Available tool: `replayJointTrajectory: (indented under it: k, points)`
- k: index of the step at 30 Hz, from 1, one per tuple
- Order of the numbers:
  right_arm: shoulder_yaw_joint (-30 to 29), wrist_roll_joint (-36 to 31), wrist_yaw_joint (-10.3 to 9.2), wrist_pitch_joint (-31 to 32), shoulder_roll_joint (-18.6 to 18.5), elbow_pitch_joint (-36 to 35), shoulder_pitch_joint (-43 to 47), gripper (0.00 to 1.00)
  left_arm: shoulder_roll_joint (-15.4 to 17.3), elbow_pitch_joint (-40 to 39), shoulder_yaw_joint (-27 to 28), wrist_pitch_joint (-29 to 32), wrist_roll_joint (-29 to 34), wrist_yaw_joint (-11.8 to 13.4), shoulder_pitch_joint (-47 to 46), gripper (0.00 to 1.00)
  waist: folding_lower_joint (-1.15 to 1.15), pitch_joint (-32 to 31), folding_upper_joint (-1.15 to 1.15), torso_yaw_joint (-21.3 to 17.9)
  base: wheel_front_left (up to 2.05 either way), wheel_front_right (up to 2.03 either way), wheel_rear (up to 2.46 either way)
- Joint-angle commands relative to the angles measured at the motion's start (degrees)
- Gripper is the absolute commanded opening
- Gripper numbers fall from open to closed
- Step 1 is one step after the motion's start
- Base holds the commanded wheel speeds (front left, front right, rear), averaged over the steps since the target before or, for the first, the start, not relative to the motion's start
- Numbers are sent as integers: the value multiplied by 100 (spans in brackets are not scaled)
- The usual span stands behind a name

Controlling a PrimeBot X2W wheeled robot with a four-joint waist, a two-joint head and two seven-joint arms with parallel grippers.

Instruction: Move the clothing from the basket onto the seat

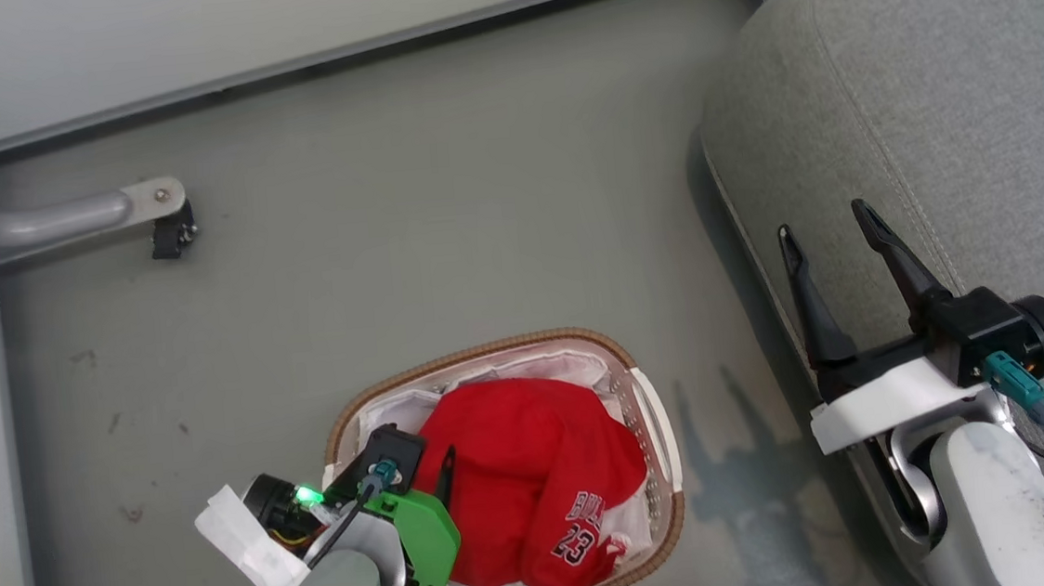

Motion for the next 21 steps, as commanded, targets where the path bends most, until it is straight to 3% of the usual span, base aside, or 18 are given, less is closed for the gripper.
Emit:
replayJointTrajectory:
  k: [1,10,21]
  points:
    - [42,72,-4,-17,-18,12,-147,100,38,145,-53,63,28,-22,-249,100,0,973,0,-593,0,0,0]
    - [491,286,-4,-16,-17,-41,-600,100,54,1087,-203,424,20,-15,-1011,100,0,1791,0,-947,0,0,0]
    - [784,467,-4,-16,-15,-61,-812,100,174,1467,-131,615,-122,196,-1417,100,0,2221,0,-1084,0,0,0]
